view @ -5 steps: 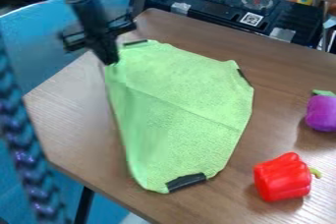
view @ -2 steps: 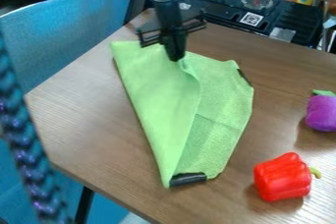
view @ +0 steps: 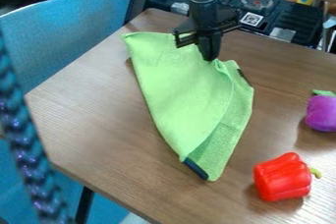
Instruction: Fold the cloth from bottom left to top right
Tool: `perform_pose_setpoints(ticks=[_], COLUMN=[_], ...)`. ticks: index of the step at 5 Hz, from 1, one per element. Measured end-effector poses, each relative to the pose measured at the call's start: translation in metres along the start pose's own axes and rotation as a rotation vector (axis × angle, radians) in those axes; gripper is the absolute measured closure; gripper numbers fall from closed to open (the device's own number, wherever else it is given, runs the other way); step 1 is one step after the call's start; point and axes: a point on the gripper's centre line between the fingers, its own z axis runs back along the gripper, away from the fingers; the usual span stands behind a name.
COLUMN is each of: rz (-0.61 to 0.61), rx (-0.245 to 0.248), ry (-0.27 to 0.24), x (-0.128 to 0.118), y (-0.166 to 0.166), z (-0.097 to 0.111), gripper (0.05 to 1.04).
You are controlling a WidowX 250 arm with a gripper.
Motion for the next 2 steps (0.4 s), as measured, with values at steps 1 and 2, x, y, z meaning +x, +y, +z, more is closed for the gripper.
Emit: perform_pose_setpoints(ticks=[1,2], rz=[-0.001,-0.033], rx=[0.012,0.018], ry=[-0.001,-0.006], x=[-0.003,-0.008], y=[-0.01,-0.02], z=[-0.01,-0.022], gripper=[0.998,0.843])
